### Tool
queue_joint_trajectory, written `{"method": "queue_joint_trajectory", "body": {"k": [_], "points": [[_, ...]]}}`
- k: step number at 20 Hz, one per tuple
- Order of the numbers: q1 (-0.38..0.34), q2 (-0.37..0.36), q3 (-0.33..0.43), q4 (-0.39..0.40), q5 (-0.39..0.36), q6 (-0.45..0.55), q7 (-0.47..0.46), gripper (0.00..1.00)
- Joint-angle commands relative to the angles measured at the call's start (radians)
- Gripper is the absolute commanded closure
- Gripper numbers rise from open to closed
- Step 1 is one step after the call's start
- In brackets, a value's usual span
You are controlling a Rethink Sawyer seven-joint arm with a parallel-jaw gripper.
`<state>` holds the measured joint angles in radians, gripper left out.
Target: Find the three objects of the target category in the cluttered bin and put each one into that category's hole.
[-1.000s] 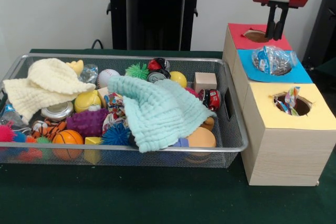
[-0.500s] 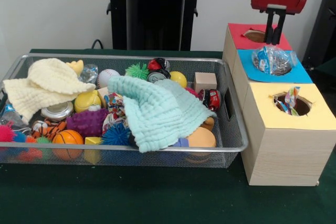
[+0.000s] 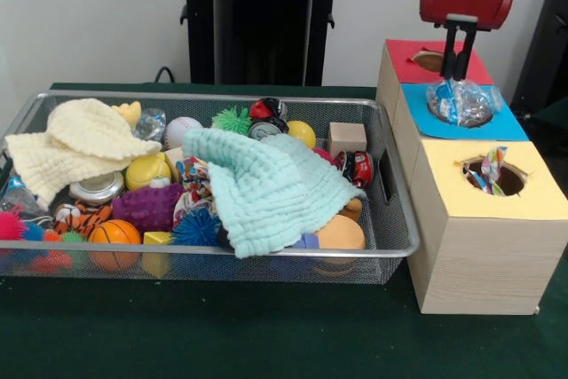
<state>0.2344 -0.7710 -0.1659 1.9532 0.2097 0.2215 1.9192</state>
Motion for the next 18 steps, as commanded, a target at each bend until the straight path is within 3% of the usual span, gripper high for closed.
{"method": "queue_joint_trajectory", "body": {"k": [1,7,18], "points": [[0.019,0.1,0.046,0.013,-0.052,-0.061,0.127,1.0],[0.055,0.131,0.011,-0.011,-0.035,-0.071,0.138,1.0],[0.025,0.147,0.032,-0.016,-0.033,-0.103,0.13,1.0]]}}
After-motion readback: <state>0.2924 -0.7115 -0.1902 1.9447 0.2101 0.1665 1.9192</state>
